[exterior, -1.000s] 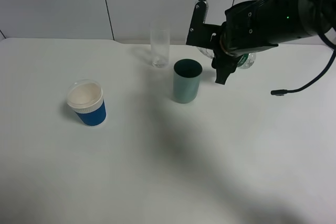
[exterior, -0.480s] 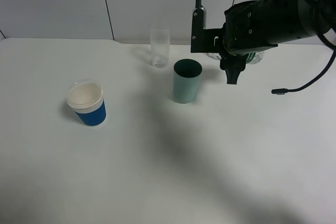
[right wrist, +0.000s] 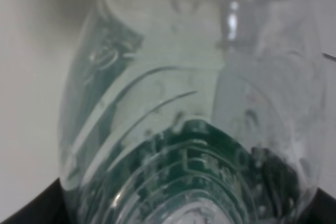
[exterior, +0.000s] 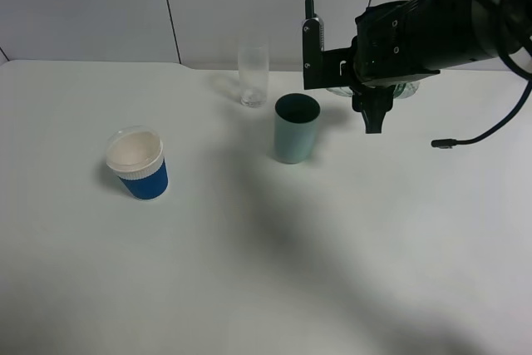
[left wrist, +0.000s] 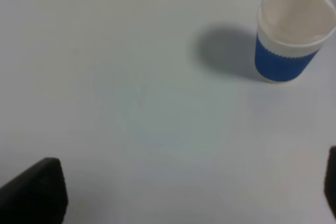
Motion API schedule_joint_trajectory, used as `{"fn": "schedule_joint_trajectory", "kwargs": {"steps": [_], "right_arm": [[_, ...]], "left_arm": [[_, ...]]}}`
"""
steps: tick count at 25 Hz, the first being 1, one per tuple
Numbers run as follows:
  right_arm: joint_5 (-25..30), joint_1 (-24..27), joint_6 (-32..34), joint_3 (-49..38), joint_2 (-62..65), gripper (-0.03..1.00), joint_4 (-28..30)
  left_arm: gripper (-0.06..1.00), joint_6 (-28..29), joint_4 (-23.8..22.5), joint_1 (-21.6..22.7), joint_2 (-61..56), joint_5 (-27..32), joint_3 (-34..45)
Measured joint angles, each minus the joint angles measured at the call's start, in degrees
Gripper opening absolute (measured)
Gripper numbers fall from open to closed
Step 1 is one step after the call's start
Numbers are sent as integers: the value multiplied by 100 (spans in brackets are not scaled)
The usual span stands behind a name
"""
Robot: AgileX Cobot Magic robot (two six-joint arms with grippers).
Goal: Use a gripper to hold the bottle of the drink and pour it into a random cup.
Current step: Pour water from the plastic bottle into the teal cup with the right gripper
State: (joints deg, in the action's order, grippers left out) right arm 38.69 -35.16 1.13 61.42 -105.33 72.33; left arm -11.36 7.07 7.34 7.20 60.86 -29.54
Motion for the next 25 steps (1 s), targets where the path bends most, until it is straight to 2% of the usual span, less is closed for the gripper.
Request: {"fn": "schedule_joint_trajectory", "kwargs": {"steps": [17,25], "right_arm": [[123,0,-1001,0,0,57,10],[148,0,-1206,0,0,57,10]], "left_arm": [[99,0,0,0,0,0,0],[99,0,0,0,0,0,0]]}}
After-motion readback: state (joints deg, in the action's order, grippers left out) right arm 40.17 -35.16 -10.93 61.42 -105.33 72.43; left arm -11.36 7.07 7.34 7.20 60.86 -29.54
